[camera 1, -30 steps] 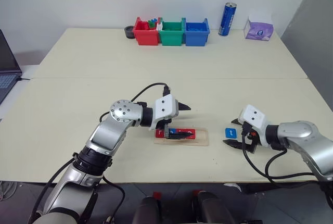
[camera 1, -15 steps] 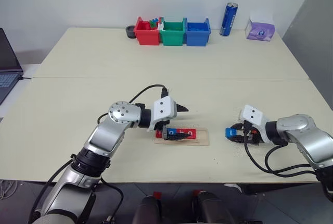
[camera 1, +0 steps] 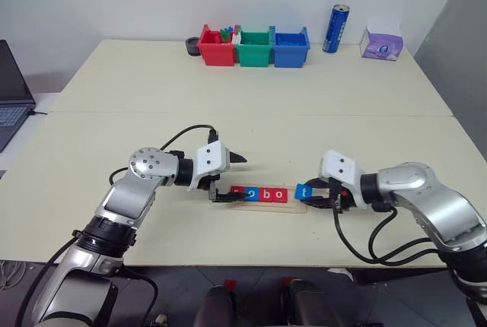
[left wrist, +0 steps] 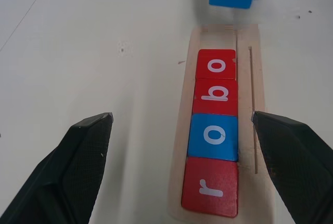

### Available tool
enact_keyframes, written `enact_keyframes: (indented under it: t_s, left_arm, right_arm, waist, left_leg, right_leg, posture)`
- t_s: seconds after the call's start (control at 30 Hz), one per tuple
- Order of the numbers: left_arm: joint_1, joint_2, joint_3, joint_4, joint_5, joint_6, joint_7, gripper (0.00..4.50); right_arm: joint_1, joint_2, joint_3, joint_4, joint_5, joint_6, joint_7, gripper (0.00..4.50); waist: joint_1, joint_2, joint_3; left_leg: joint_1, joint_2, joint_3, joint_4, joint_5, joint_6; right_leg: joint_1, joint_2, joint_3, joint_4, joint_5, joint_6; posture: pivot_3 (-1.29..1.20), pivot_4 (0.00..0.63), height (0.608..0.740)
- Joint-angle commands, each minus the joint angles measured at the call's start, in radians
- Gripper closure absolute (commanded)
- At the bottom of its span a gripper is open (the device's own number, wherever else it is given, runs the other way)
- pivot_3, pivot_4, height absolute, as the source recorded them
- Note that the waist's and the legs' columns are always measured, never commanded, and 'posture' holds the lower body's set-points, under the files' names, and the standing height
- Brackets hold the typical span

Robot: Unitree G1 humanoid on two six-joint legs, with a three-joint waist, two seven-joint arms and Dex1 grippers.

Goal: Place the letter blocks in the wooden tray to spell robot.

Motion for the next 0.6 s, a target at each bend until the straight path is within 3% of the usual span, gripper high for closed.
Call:
enact_keyframes:
  t_s: [0.03,0.6]
  left_arm:
    - [-0.010,-0.003,0.016,-0.016,0.004,-0.017,0.005,0.00]
    - [0.014,-0.010,0.019,-0.041,0.015,-0.027,0.031,0.00]
  right_arm:
    - [-0.037,0.006,0.020,0.016,-0.027,-0.013,-0.009,3.04]
    - [-0.100,0.039,0.108,0.137,-0.102,-0.096,0.034,3.04]
  waist:
    - [0.000,0.000,0.000]
    - [-0.003,0.000,0.000]
  left_leg:
    - [0.000,0.000,0.000,0.000,0.000,0.000]
    - [0.000,0.000,0.000,0.000,0.000,0.000]
  right_leg:
    - [0.000,0.000,0.000,0.000,0.000,0.000]
    - [0.000,0.000,0.000,0.001,0.000,0.000]
  posture:
    - [0.00,0.150,0.740]
    - [0.00,0.150,0.740]
